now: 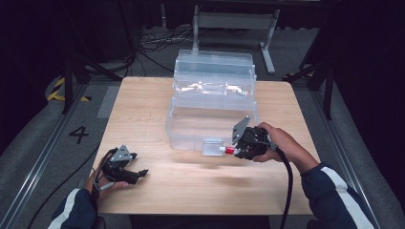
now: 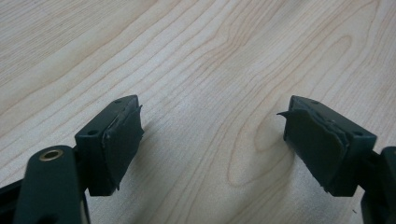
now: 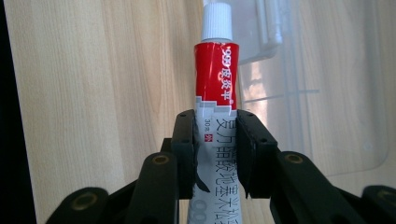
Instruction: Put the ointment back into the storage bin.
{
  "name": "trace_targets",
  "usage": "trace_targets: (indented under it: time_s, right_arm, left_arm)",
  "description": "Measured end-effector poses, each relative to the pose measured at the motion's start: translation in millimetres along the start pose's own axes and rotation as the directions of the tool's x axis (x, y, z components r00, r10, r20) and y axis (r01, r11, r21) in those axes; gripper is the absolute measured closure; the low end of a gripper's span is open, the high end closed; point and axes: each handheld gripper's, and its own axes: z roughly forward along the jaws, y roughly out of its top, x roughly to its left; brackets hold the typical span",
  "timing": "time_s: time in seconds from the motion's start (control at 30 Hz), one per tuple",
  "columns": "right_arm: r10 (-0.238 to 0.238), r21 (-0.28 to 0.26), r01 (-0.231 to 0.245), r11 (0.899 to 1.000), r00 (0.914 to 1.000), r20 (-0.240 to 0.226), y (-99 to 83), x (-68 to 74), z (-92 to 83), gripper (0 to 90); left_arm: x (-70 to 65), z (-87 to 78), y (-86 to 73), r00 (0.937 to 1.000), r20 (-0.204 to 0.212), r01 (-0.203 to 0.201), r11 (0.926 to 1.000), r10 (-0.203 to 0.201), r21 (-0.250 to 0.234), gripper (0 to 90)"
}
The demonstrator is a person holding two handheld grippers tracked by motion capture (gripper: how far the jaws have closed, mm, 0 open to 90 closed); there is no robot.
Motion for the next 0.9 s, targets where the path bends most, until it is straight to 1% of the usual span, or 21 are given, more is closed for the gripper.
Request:
trace_targets:
  time_s: [0.17,0.27,0.47,0.67,0.8,0.9]
  right_arm:
    - [-0.003,-0.001,0.003,1.0,0.9998,0.021,1.2,-3.1,-10.3,70.9]
    - [-0.02,-0.001,0.02,1.0,0.9991,0.037,3.6,-3.5,-13.8,70.9]
    - [-0.027,-0.008,0.027,1.0,0.9987,0.044,5.9,-6.0,-17.7,70.9]
    - [-0.026,0.0,0.026,1.0,0.9982,0.053,10.1,-11.7,-21.9,70.9]
    - [-0.025,-0.002,0.025,1.0,0.9977,0.064,13.5,-18.5,-26.1,70.9]
    - [-0.035,0.001,0.035,0.999,0.9978,0.057,14.8,-20.9,-26.9,70.9]
  left_arm:
    - [0.1,0.0,0.0,1.0,0.0,-0.001,1.0,0.001,0.0,19.6]
    - [0.0,0.0,0.0,1.0,0.0,0.0,1.0,0.0,0.0,19.6]
    - [0.0,0.0,0.0,1.0,0.0,0.0,1.0,0.0,0.0,19.6]
    - [0.0,0.0,0.0,1.0,0.0,0.0,1.0,0.0,0.0,19.6]
    - [0.1,0.0,0.0,1.0,0.0,-0.001,1.0,0.001,0.0,19.6]
    - [0.1,0.0,0.0,1.0,0.0,-0.001,1.0,0.001,0.0,19.6]
